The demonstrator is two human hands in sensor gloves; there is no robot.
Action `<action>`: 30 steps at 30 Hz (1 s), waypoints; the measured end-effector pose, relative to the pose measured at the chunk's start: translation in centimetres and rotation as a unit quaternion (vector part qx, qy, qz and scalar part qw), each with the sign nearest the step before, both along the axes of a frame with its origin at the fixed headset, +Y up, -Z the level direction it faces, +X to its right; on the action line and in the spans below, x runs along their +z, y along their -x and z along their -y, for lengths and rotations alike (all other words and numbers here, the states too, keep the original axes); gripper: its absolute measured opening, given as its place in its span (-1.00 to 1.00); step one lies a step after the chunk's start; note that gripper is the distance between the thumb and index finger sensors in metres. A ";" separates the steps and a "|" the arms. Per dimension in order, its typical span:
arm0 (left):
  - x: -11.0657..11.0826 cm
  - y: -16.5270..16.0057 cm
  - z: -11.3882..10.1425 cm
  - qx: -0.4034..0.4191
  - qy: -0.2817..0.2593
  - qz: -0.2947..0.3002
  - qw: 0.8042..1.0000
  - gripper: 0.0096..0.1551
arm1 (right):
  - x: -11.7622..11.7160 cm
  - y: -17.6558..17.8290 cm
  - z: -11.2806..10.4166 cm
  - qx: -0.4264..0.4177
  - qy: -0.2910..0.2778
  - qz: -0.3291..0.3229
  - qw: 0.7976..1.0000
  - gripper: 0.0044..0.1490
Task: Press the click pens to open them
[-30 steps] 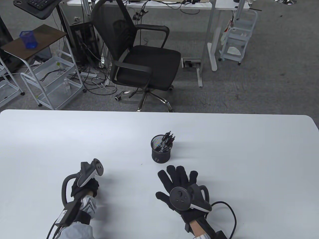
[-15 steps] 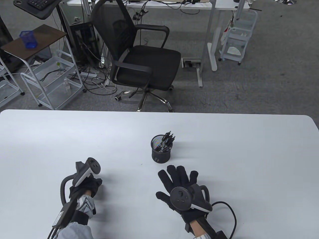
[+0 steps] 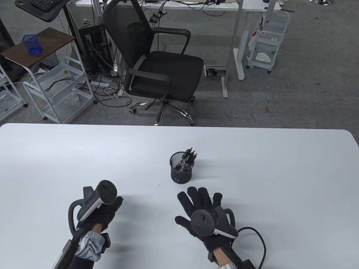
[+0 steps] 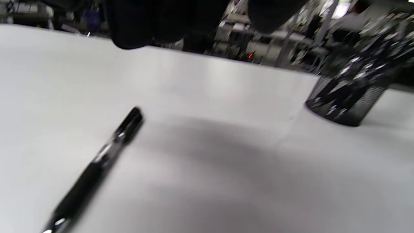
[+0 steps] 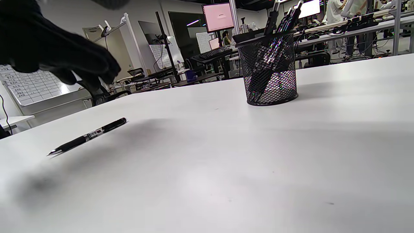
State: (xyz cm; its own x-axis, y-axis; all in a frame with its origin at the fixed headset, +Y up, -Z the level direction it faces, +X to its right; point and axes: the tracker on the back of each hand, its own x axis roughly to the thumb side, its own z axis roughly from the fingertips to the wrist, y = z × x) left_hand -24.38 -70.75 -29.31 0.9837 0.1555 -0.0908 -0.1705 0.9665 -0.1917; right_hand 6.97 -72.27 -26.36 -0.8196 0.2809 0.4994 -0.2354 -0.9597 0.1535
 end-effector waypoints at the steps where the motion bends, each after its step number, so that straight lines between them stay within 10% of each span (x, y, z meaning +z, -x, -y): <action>1: 0.7 -1.2 -0.4 -0.002 -0.028 0.019 0.999 -0.29 | 0.0 0.0 0.0 -0.002 -0.002 0.000 1.000 -0.03; 10: 3.5 -7.7 0.1 0.010 -0.060 0.140 0.988 -0.16 | 0.0 -0.3 0.0 -0.009 -0.006 0.005 1.000 -0.03; 30: 3.9 -8.6 0.9 0.002 -0.042 0.179 0.983 -0.10 | -2.3 -2.2 -0.5 -0.107 0.010 0.078 0.991 0.02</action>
